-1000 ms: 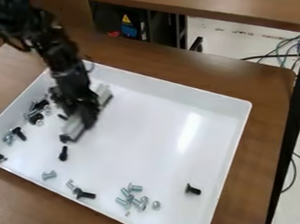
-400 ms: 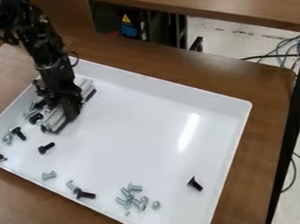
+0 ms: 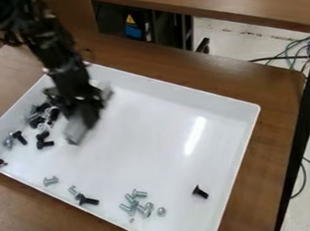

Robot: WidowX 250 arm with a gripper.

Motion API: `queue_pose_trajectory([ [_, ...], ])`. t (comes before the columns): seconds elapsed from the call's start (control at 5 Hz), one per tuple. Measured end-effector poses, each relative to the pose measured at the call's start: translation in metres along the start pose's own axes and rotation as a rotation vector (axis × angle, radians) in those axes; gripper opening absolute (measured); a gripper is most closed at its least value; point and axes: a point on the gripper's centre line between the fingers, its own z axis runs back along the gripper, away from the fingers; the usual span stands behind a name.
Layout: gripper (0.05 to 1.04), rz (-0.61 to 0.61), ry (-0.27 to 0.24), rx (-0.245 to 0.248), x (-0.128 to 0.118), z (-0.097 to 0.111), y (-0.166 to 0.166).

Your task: Sweep into pile

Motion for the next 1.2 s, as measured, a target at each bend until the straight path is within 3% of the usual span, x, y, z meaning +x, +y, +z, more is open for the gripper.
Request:
queue_pose_trajectory([
  [0.2, 0.362, -0.026, -0.033, -0.055, -0.011, 0.000, -0.041],
  [0.6, 0.363, -0.140, -0.039, -0.179, -0.038, -0.033, -0.135],
  [1.0, 0.363, -0.269, -0.007, -0.130, -0.056, -0.059, -0.203],
  [1.2, 0.363, -0.234, 0.000, -0.131, -0.056, -0.063, -0.204],
])
